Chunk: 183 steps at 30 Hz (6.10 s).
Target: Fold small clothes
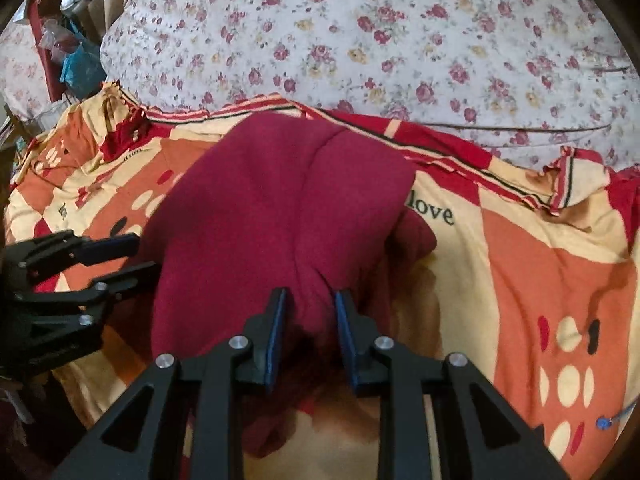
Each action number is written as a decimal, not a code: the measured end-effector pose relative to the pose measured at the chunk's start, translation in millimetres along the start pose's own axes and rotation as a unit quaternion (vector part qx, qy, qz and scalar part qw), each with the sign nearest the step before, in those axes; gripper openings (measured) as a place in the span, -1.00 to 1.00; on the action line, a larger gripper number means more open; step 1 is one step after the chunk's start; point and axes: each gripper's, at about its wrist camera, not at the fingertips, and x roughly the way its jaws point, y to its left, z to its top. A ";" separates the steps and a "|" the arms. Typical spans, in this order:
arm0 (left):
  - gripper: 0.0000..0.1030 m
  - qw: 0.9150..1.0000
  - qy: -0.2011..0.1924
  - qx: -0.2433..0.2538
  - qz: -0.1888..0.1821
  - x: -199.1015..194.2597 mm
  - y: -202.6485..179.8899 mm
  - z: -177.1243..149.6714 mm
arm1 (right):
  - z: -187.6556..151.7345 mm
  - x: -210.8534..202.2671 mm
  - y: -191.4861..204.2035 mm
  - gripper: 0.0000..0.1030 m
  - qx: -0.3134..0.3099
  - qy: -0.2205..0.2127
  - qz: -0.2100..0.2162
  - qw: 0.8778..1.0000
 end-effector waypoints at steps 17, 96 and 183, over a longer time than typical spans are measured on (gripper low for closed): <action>-0.58 1.000 -0.002 -0.013 -0.015 0.1 4.9 -10.3 | -51.0 -5.5 1.5 -0.37 0.009 0.026 0.006 1.000; -0.13 0.995 0.002 -0.095 -0.033 -66.6 69.2 -67.8 | -65.1 -55.4 36.7 0.22 0.062 -0.047 0.133 0.988; -0.13 0.983 -0.142 -0.046 0.110 -123.3 32.0 -85.8 | -79.3 -78.4 72.0 0.99 0.073 -0.145 -0.001 0.987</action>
